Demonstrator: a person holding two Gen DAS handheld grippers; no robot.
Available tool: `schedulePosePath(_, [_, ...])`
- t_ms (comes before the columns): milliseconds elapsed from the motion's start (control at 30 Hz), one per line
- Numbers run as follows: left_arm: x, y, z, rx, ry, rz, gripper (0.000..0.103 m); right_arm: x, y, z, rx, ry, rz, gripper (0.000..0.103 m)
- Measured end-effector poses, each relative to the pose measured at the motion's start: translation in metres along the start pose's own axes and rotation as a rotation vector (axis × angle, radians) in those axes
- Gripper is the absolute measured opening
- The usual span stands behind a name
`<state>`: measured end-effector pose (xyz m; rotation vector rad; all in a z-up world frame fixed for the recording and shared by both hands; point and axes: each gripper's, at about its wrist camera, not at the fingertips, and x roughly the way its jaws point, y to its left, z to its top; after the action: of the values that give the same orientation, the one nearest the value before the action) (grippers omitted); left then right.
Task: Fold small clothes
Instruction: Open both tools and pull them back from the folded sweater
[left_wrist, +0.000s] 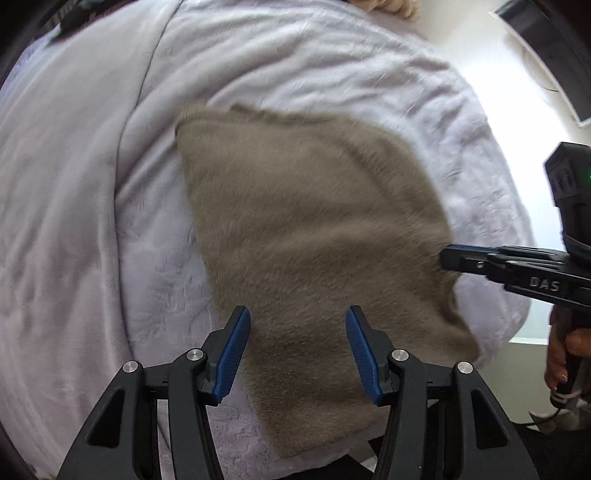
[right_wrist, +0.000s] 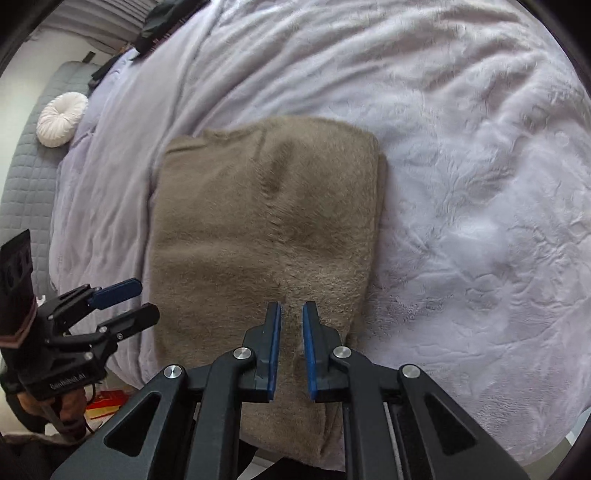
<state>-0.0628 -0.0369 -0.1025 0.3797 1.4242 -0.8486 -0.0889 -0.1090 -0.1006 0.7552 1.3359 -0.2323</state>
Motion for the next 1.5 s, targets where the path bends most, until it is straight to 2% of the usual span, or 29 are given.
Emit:
schedulePosePath(67, [0.008, 0.005, 0.0, -0.02, 0.009, 0.037, 0.056, 0.009, -0.007, 0.001, 0.021, 0.022, -0.009, 0.012])
schedulePosePath(167, [0.011, 0.01, -0.001, -0.045, 0.016, 0.035, 0.056, 0.016, -0.019, 0.001, 0.066, 0.038, 0.009, 0.01])
schedulePosePath(300, [0.011, 0.005, 0.0, -0.027, 0.014, 0.055, 0.056, 0.019, -0.012, 0.0, 0.038, 0.038, -0.021, 0.01])
schedulePosePath(400, [0.012, 0.005, 0.0, -0.027, 0.014, 0.06, 0.056, 0.017, -0.009, -0.002, 0.027, 0.041, -0.034, 0.01])
schedulePosePath(667, [0.009, 0.003, -0.001, -0.028, 0.013, 0.073, 0.056, 0.009, -0.02, -0.007, 0.1, 0.04, -0.011, 0.01])
schedulePosePath(733, [0.008, 0.002, -0.001, -0.023, 0.011, 0.082, 0.056, 0.006, -0.022, -0.008, 0.114, 0.044, -0.002, 0.014])
schedulePosePath(867, [0.002, 0.003, 0.002, -0.028, 0.002, 0.096, 0.056, 0.001, -0.024, -0.009, 0.135, 0.044, 0.004, 0.014])
schedulePosePath(1100, [-0.016, 0.01, 0.017, -0.074, -0.024, 0.143, 0.056, -0.012, -0.013, 0.0, 0.133, 0.024, 0.003, 0.014])
schedulePosePath(1300, [-0.031, 0.012, 0.029, -0.123, -0.038, 0.174, 0.056, -0.026, 0.005, 0.017, 0.101, 0.001, -0.035, 0.015])
schedulePosePath(1333, [-0.033, 0.012, 0.031, -0.132, -0.038, 0.175, 0.071, -0.027, 0.009, 0.019, 0.095, -0.001, -0.041, 0.02])
schedulePosePath(1367, [-0.035, 0.012, 0.031, -0.138, -0.046, 0.178, 0.091, -0.03, 0.013, 0.021, 0.088, -0.005, -0.049, 0.028])
schedulePosePath(1433, [-0.042, 0.009, 0.032, -0.145, -0.086, 0.192, 0.097, -0.035, 0.022, 0.026, 0.067, -0.021, -0.065, 0.076])
schedulePosePath(1467, [-0.044, 0.008, 0.033, -0.144, -0.092, 0.198, 0.097, -0.037, 0.025, 0.027, 0.056, -0.03, -0.069, 0.081])
schedulePosePath(1500, [-0.045, 0.007, 0.034, -0.146, -0.09, 0.199, 0.097, -0.04, 0.029, 0.029, 0.042, -0.037, -0.076, 0.081])
